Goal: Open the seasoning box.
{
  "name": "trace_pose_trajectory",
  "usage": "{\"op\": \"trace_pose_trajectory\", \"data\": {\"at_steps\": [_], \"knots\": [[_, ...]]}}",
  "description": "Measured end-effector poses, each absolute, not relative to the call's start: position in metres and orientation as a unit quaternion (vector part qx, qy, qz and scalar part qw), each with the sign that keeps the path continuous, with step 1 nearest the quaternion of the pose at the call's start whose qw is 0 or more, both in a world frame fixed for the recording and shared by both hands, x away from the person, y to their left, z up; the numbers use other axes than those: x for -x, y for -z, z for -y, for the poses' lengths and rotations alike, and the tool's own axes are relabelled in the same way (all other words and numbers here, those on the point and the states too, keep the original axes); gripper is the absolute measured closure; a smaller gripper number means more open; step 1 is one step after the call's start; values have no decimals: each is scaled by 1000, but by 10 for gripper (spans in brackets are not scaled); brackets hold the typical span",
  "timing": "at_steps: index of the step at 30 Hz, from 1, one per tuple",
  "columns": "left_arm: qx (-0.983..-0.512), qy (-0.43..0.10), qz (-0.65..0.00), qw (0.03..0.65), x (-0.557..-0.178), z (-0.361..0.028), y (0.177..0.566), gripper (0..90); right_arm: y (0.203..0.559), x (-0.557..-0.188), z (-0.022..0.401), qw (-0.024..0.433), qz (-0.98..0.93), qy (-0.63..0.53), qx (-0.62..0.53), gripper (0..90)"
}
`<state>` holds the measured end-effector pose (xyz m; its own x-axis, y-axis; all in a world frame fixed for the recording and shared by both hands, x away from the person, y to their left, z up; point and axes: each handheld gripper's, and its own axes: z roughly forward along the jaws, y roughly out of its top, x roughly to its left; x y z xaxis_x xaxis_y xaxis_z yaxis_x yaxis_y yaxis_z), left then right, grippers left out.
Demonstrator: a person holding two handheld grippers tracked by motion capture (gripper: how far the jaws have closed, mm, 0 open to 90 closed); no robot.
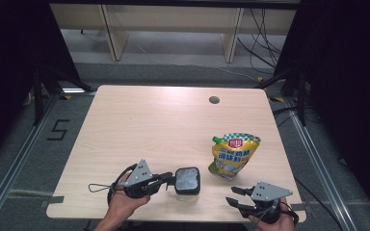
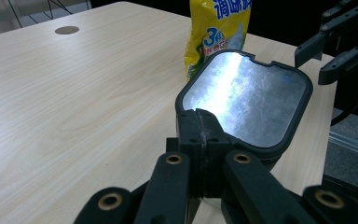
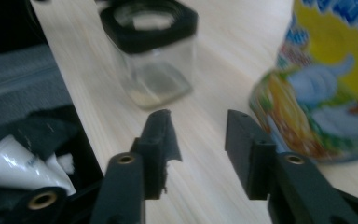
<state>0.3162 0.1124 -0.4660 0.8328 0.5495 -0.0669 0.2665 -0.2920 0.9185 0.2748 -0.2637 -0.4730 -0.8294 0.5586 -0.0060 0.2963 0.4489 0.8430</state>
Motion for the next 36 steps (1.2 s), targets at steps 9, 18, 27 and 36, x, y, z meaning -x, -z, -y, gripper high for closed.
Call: {"op": "trace_pose_trajectory", "data": {"at_steps": [9,18,27,36], "knots": [[-792,-132,-260,537,-316,-115,468,891,470,-286,235,127,-830,-497,-221,747],[-792,-130,-258,538,-316,-116,469,890,461,-293,205,125,-839,-494,-191,832],[-788,-123,-266,542,-316,-115,470,884,456,-300,186,136,-837,-497,-182,894],[-788,-80,-257,554,-320,-127,465,710,453,-304,175,141,-834,-505,-172,894]]}}
